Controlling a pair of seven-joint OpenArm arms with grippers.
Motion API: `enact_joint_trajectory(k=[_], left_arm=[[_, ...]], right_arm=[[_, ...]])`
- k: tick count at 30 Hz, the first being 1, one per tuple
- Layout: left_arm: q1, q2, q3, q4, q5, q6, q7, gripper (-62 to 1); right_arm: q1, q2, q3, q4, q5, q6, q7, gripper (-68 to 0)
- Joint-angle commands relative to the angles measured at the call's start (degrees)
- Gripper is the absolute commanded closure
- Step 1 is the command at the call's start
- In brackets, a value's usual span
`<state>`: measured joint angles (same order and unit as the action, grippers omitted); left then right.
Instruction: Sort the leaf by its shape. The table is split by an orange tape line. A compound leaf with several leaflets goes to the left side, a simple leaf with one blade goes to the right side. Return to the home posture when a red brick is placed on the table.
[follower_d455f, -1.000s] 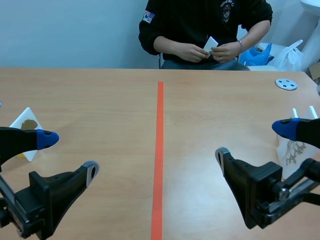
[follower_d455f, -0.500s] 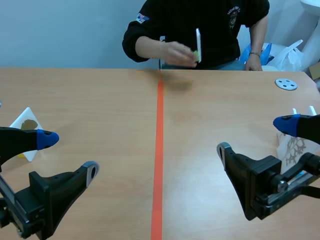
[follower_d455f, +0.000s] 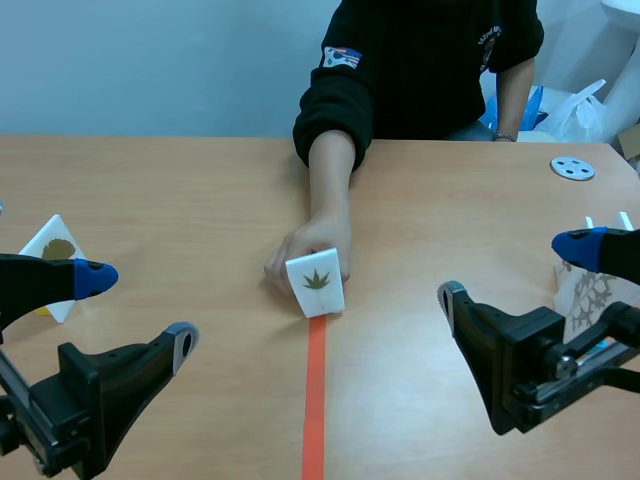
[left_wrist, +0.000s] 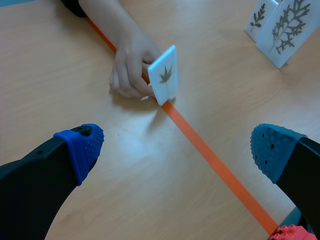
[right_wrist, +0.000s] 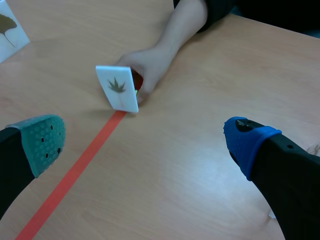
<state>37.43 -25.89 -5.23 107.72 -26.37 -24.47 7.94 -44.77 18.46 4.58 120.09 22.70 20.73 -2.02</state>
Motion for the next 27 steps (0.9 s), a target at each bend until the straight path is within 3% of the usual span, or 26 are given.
enact_joint_trajectory(k=[1,15,20,27], left_arm=[[0.0,-0.02,0.07,0.28,-0.37,-0.24,-0.83,-62.3],[-0.07,-0.02,0.07,0.02,-0.28,-0.31,-0.83,-62.3],[-1.03,0.0,0.26,-0.09,2.21,-0.31,-0.81,-62.3],[-6.29,0.17,3.91,-4.68,2.71,-0.33,-1.2,-62.3]], right_arm=[[0.17,0.42,0.59,0.17,0.61,0.0,0.83,-67.9],[0.17,0.42,0.59,0.17,0.61,0.0,0.83,-67.9],[0.17,0.42,0.59,0.15,0.61,-0.02,0.83,-67.9],[0.17,0.42,0.59,0.15,0.42,-0.02,0.83,-67.9]])
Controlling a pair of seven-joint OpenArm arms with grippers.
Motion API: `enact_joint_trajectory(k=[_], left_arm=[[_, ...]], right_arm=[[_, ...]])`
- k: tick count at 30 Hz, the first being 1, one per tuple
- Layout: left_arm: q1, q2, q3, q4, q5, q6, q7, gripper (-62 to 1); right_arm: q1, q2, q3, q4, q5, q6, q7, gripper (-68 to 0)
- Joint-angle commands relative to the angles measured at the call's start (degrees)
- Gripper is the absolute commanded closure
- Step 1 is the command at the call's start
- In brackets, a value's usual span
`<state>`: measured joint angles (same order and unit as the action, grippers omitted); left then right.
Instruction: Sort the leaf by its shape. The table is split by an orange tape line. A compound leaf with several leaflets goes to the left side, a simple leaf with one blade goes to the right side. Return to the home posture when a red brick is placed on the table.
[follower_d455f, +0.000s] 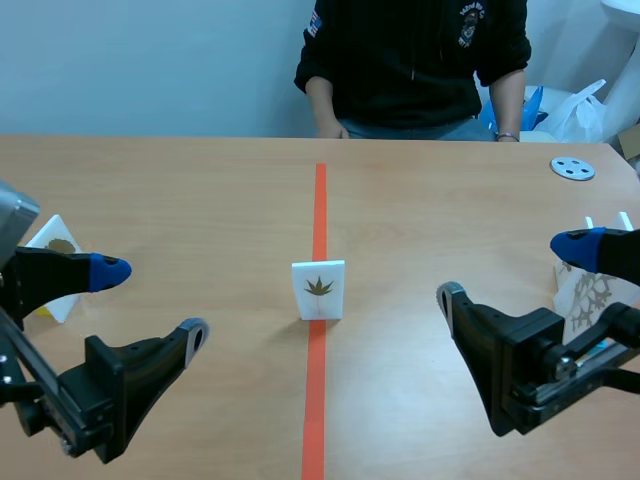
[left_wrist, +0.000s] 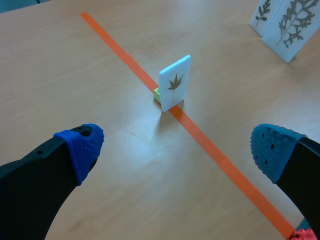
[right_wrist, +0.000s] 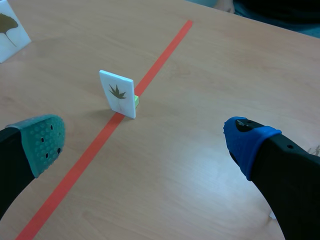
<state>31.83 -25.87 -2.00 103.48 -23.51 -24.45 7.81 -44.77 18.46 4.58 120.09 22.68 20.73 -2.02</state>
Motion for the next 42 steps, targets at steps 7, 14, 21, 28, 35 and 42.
enact_joint_trajectory(k=[7,14,21,28,35,42], left_arm=[[-9.25,0.13,7.48,-9.81,5.33,-0.35,-5.46,-62.3],[-18.58,0.83,14.29,-20.83,10.32,-0.11,-10.43,-62.3],[-27.8,4.0,20.2,-32.09,13.49,0.87,-14.64,-62.3],[-36.0,7.98,25.75,-42.84,16.33,2.6,-17.75,-62.3],[-42.32,11.89,30.51,-51.36,17.38,7.21,-20.55,-62.3],[-46.93,15.58,33.16,-58.45,17.42,8.48,-21.81,-62.3]], right_arm=[[0.17,0.42,0.59,0.15,0.44,-0.2,0.85,-67.9],[0.17,0.42,0.59,0.15,0.44,-0.2,0.87,-67.9],[0.17,0.42,0.59,0.15,0.44,-0.2,0.87,-67.9],[0.17,0.42,0.59,0.15,0.42,-0.22,0.85,-67.9],[0.17,0.39,0.59,0.15,0.42,-0.22,0.87,-67.9],[0.17,0.39,0.59,0.15,0.42,-0.22,0.87,-67.9]])
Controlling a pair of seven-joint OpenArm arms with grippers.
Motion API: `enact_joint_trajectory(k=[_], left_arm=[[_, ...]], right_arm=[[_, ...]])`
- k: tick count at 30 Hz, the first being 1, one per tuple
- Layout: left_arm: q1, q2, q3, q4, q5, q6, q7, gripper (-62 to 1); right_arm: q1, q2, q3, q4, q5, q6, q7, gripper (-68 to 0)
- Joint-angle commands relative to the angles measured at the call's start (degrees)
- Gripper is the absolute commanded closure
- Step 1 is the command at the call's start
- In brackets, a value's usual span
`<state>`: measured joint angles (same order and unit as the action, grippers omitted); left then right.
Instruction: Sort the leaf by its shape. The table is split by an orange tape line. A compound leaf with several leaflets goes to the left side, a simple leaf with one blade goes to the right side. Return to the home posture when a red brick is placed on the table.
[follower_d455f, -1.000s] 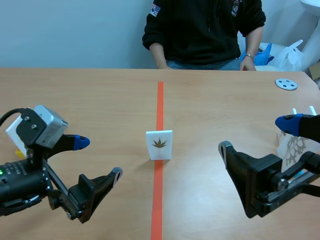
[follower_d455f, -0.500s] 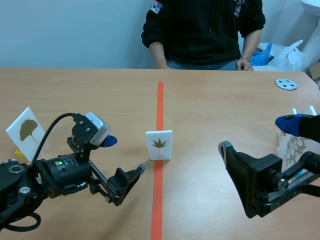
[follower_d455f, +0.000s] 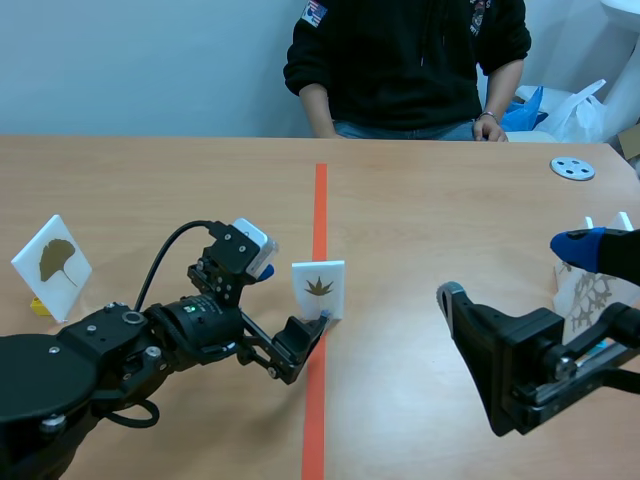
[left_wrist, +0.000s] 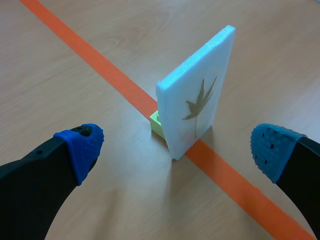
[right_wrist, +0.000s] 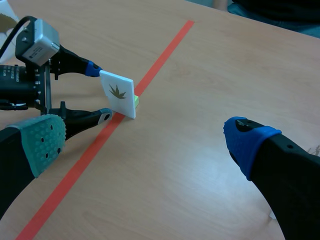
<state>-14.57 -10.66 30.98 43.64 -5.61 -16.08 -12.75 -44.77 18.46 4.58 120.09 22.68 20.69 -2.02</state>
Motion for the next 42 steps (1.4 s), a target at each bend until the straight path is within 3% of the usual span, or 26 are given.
enact_joint_trajectory(k=[1,5,11,13,19,24,31,37,42], left_arm=[[-0.87,0.66,0.7,0.98,-0.48,0.11,-1.27,-62.3],[-1.66,1.62,2.6,0.55,0.0,0.11,-1.22,-62.3],[-1.84,3.19,3.78,0.55,0.63,0.52,-1.16,-52.8],[-1.84,3.48,3.78,0.55,0.74,0.57,-1.16,-48.4],[-1.81,3.96,3.78,0.55,0.74,4.79,-1.11,-34.3],[-1.81,3.96,3.78,0.55,0.74,5.03,-0.9,-22.4],[-1.77,3.96,3.78,0.55,0.74,5.03,-0.72,-10.5],[-1.46,3.93,3.74,0.57,0.72,5.03,0.79,-8.5],[0.55,3.5,2.03,5.07,-0.61,5.01,7.13,-8.5]], right_arm=[[0.17,0.39,0.59,0.15,0.42,-0.17,0.87,-67.9],[0.17,0.39,0.59,0.15,0.42,-0.17,0.9,-67.9],[0.17,0.39,0.59,0.15,0.42,-0.2,0.9,-67.9],[0.17,0.39,0.59,0.15,0.42,-0.2,0.9,-67.9],[0.17,0.39,0.59,0.15,0.44,-0.17,0.9,-67.9],[0.17,0.39,0.59,0.15,0.44,-0.17,0.9,-67.9],[0.17,0.39,0.59,0.15,0.44,-0.17,0.9,-67.9],[0.17,0.22,0.59,0.15,0.44,-0.15,0.9,-67.9],[0.17,0.24,0.59,0.15,0.44,-0.15,0.9,-67.9]])
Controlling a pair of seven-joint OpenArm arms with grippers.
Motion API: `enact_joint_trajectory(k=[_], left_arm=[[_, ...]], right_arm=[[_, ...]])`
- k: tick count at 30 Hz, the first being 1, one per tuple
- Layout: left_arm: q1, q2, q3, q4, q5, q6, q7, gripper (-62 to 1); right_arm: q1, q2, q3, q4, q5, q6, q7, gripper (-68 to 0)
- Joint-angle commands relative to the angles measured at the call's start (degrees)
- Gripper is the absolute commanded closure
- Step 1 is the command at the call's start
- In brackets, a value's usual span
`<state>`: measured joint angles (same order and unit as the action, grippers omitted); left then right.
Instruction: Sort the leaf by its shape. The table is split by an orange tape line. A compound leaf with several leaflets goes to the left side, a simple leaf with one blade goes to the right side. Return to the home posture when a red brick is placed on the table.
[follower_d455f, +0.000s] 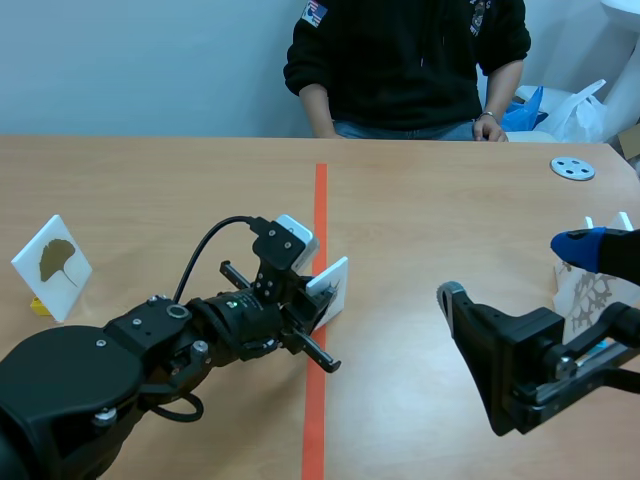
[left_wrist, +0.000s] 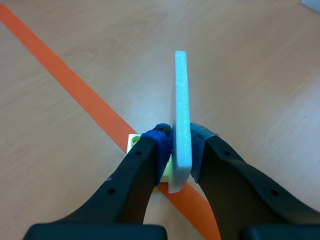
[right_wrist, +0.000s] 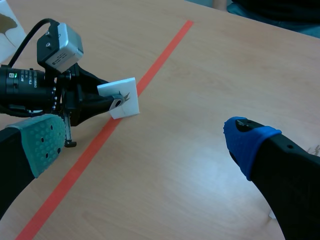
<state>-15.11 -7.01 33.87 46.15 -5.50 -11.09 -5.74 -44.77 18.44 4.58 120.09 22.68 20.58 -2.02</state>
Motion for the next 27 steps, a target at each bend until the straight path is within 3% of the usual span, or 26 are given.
enact_joint_trajectory(k=[1,8,16,19,22,27], left_arm=[[2.14,-0.5,-1.64,4.72,-1.38,0.02,1.42,-8.5],[13.2,-4.57,-7.48,24.22,-3.5,-0.13,9.62,-8.4],[31.21,-8.31,-17.79,42.82,-3.89,0.04,11.39,-8.5],[37.46,-8.28,-23.54,47.3,-4.61,0.04,11.39,-8.5],[41.83,-8.28,-28.87,50.34,-7.69,0.04,11.37,-8.5],[44.04,-8.26,-37.0,50.84,-8.92,0.59,11.17,-8.5]], right_arm=[[0.17,0.26,0.59,0.15,0.44,-0.04,0.9,-67.9],[0.17,0.31,0.59,0.15,0.44,-0.04,0.87,-67.9],[0.17,0.31,0.59,0.15,0.44,-0.04,0.87,-67.9],[0.17,0.31,0.59,0.15,0.44,-0.04,0.87,-67.9],[0.17,0.31,0.59,0.15,0.44,-0.04,0.87,-67.9],[0.2,0.31,0.59,0.15,0.44,-0.04,0.87,-67.9]])
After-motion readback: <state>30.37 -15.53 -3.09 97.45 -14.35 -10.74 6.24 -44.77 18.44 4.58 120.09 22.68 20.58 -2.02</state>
